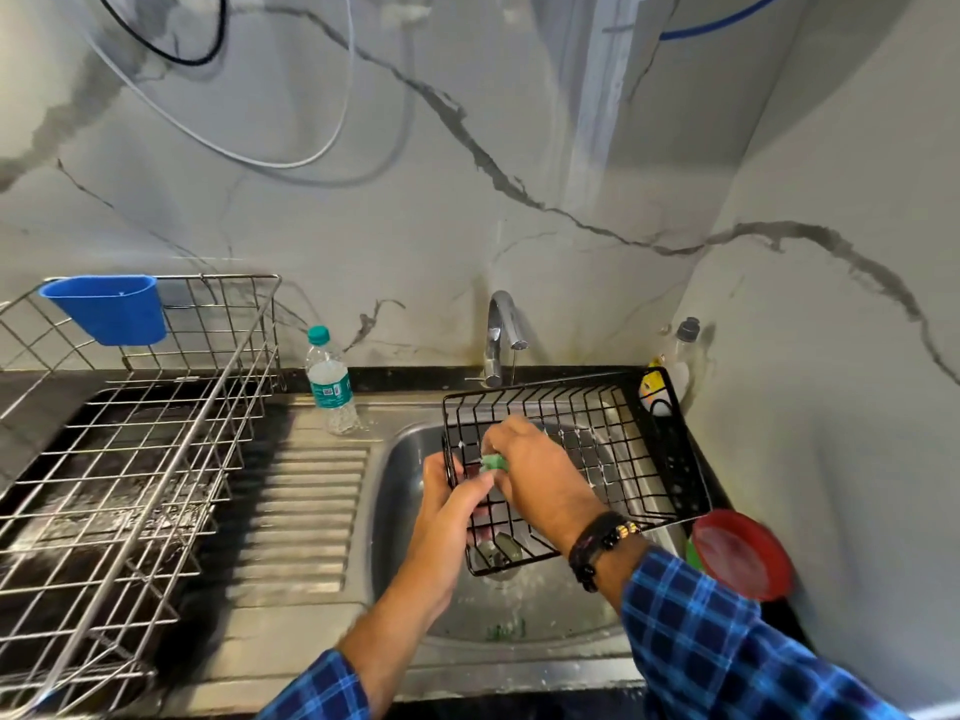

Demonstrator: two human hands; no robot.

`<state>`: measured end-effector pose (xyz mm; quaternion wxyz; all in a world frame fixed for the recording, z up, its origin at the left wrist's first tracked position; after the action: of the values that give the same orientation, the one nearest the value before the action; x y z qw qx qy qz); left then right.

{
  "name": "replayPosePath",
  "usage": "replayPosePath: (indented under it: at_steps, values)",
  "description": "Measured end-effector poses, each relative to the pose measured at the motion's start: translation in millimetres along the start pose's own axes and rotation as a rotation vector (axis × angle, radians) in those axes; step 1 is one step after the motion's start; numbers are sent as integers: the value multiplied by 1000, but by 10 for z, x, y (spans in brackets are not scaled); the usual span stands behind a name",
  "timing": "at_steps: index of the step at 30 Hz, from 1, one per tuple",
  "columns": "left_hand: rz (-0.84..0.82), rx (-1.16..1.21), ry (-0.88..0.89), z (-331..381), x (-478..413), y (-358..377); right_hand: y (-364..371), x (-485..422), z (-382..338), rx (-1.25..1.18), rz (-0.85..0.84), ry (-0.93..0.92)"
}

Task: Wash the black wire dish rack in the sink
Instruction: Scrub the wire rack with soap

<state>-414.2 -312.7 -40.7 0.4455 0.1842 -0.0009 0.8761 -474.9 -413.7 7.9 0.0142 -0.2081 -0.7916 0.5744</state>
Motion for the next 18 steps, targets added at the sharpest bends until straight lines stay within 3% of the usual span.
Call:
replayPosePath:
  at_steps: [5,9,11,15,18]
  values:
    - [25,24,1,57,-9,-80,18,46,-77,67,-167,-127]
    - [47,73,0,77,-2,-146,-25,165,64,51,-375,-1]
    - [28,106,-30,53,8,-133,-161,83,105,1,-319,70]
    - [-33,132,-62,83,58,-17,-319,-192,43,-69,59,183]
    - [-47,113,-55,111,65,8,-106,-176,-57,-142,-47,155]
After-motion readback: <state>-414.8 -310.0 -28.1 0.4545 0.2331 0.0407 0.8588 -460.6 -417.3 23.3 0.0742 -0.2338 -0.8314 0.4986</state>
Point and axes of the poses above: each hand's wrist, its own x-axis away from the middle knuckle, its own y-axis out of the palm, z = x × y, the point moved 5 cm from there along -x, towards the middle knuckle, and after that the axes turned 12 degrees about -y, right-handed, at the moved point
